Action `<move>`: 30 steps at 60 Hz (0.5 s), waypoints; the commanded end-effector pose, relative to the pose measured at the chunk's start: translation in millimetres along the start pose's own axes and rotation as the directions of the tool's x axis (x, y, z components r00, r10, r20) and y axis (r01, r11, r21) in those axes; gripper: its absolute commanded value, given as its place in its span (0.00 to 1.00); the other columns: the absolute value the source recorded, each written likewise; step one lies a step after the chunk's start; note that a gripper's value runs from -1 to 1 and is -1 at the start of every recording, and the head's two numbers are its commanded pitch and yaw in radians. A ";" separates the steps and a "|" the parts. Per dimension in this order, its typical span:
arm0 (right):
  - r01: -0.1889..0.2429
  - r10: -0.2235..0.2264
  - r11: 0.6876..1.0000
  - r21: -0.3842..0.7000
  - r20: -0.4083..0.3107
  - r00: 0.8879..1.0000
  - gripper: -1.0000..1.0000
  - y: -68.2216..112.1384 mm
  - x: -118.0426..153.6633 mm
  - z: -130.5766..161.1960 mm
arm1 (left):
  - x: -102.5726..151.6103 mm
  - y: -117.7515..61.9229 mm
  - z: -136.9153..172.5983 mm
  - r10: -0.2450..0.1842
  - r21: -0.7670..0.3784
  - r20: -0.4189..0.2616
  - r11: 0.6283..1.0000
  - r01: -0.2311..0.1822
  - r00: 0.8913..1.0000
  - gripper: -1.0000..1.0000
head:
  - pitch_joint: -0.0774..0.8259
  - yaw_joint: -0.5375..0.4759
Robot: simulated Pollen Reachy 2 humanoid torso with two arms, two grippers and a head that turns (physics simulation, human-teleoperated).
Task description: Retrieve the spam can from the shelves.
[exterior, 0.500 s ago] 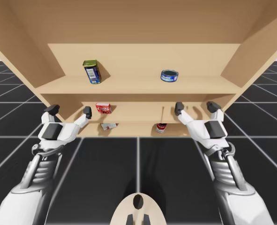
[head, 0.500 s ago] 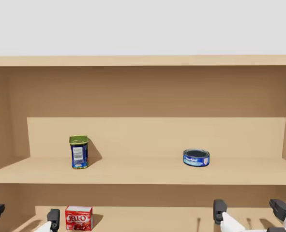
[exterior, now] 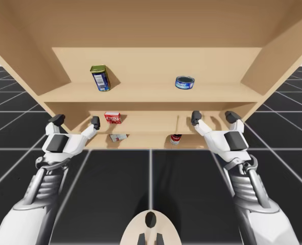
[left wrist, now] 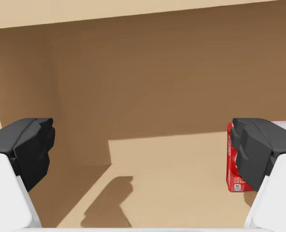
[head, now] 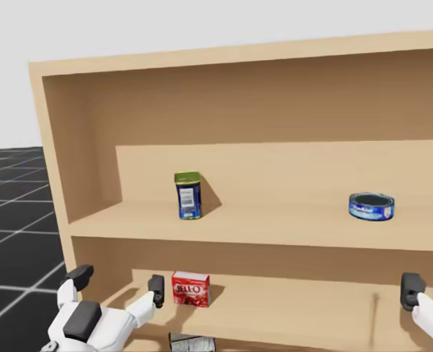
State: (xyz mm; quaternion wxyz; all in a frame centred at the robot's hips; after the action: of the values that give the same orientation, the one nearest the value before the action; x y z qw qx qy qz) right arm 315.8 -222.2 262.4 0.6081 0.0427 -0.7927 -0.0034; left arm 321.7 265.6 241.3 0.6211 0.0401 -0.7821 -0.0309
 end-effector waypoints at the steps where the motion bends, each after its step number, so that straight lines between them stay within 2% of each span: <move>1: 0.022 -0.022 1.000 -0.001 -0.006 1.000 0.00 2.9 -0.4 1.2 | 0.5 -0.7 0.2 0.002 0.000 0.000 1.000 -0.002 1.000 0.00 | 0.21 0.79; 9: 0.022 -0.022 1.000 -0.002 -0.007 1.000 0.00 2.3 0.2 1.4 | 9.2 -5.6 4.7 0.007 -0.005 -0.008 1.000 -0.007 1.000 0.00 | 0.21 0.80; 12: 0.023 -0.023 1.000 -0.003 -0.007 1.000 0.00 2.0 0.4 1.3 | 20.8 -6.8 10.1 0.023 0.002 -0.011 1.000 -0.023 1.000 0.00 | 0.21 0.79; 15: 0.024 -0.024 1.000 -0.004 -0.008 1.000 0.00 1.7 0.5 1.4 | 36.8 -8.6 17.7 0.009 0.007 -0.038 1.000 -0.009 0.999 0.00 | 0.21 0.79; 19: 0.023 -0.023 1.000 -0.005 -0.008 1.000 0.00 1.4 0.5 1.4 | 54.3 -11.4 26.5 0.014 -0.013 -0.056 1.000 -0.014 0.998 0.00 | 0.21 0.78; 22: 0.023 -0.023 1.000 -0.005 -0.009 1.000 0.00 1.0 0.5 1.6 | 75.7 -15.6 35.3 0.032 -0.043 -0.050 0.999 -0.034 0.998 0.00 | 0.21 0.78; 30: 0.023 -0.023 1.000 -0.007 -0.010 1.000 0.00 0.1 0.5 1.7 | 111.9 -22.5 45.0 0.062 -0.118 -0.049 0.991 -0.067 0.997 0.00 | 0.21 0.79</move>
State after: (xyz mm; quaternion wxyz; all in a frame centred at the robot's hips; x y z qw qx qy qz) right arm 314.6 -224.1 263.8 0.6105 0.0446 -0.7907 -0.0075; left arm 273.4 243.2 301.8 0.6415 0.0081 -0.7660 -0.0411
